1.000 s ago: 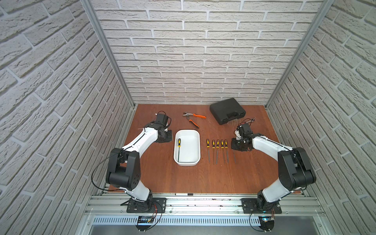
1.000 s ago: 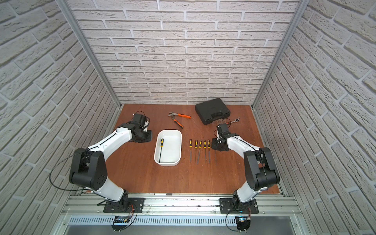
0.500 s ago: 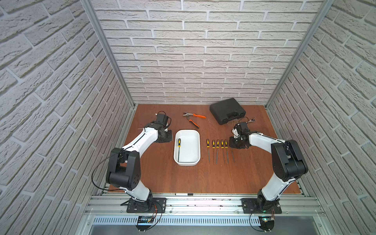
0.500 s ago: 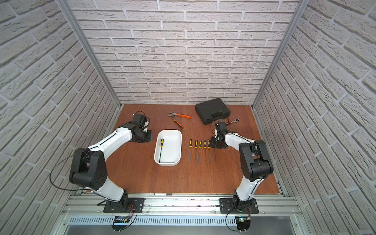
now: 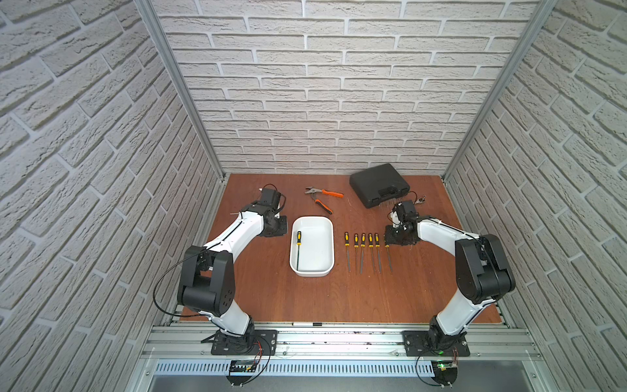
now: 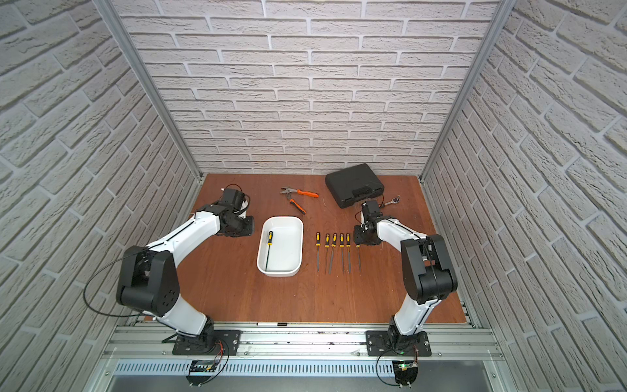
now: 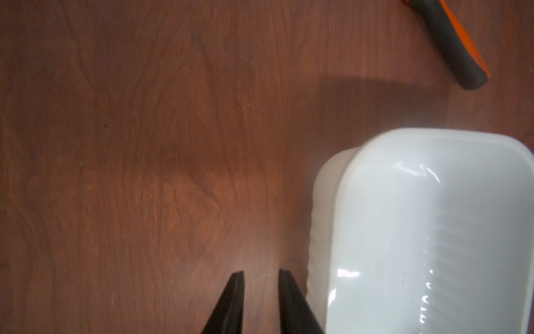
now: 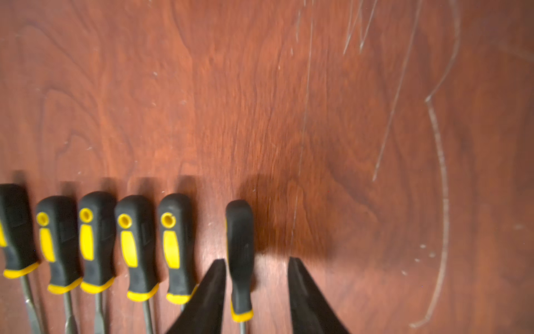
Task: Take the file tool out of the storage box
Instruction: Place the file tool at the center of the board.
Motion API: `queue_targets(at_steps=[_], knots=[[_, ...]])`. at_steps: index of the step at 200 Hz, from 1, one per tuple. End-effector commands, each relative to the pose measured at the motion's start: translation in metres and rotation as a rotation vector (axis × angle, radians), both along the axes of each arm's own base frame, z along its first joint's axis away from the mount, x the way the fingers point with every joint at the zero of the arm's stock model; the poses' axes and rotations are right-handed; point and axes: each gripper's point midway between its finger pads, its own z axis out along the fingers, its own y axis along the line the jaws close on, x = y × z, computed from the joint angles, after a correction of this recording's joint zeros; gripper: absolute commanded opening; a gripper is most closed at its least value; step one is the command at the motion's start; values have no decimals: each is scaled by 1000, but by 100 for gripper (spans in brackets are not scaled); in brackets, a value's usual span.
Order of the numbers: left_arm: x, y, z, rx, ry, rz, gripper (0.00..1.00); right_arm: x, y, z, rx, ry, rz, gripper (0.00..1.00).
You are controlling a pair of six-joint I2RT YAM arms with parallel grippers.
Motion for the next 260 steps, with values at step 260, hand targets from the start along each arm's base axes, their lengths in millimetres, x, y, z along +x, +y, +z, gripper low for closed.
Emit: queue_targets(at_steps=[260], knots=[[1, -3, 4, 26, -8, -16, 28, 9, 12, -20, -124, 57, -79, 7]])
